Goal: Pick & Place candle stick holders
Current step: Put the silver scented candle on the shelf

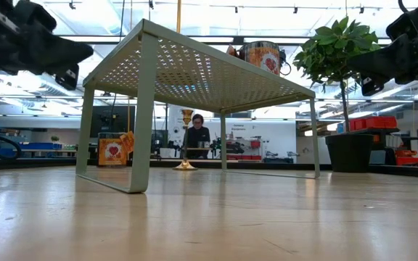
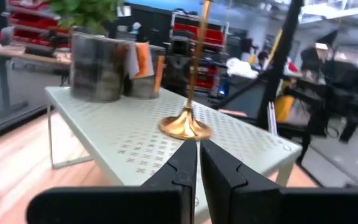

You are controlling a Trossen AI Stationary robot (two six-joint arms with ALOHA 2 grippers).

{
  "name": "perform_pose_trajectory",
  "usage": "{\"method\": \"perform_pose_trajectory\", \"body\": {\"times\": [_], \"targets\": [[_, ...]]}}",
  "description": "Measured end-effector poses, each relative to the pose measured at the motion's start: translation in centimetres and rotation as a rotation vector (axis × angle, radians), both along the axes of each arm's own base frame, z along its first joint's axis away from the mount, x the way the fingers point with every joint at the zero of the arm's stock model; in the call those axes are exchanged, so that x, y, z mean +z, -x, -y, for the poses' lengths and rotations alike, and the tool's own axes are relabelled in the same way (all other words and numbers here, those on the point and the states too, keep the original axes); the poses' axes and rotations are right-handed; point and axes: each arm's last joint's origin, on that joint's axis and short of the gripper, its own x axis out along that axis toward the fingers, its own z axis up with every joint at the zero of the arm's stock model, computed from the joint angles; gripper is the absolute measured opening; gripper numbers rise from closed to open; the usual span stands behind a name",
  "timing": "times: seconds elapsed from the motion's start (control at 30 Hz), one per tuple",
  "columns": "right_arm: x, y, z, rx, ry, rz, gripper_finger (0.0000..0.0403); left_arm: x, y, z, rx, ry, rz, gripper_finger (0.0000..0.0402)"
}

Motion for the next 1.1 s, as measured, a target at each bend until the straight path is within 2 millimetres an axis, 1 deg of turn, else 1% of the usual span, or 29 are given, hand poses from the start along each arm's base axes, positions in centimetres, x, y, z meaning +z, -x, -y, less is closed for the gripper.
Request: {"method": "perform_pose_trajectory", "body": {"times": [0.27, 0.47, 0.9, 1.1], "targets": [[0.0, 0.0, 0.0, 0.0, 0.0, 0.0, 0.0003, 0.4, 0.0, 0.0, 0.0, 0.097, 0.04, 0.0025], [0.0, 0.0, 0.0, 0.0, 0.0, 0.0, 0.0003, 0.9, 0.1, 0.0, -0.004, 0.1, 0.097, 0.0025], [0.0, 0.0, 0.0, 0.0, 0.0, 0.0, 0.0003, 1.2, 0.2, 0.1, -0.06, 0.092, 0.116, 0.0026], [0.0, 0.0, 0.0, 0.0, 0.0, 0.0, 0.0003, 2.5, 0.5, 0.1, -0.066, 0.092, 0.15, 0.0026]]}}
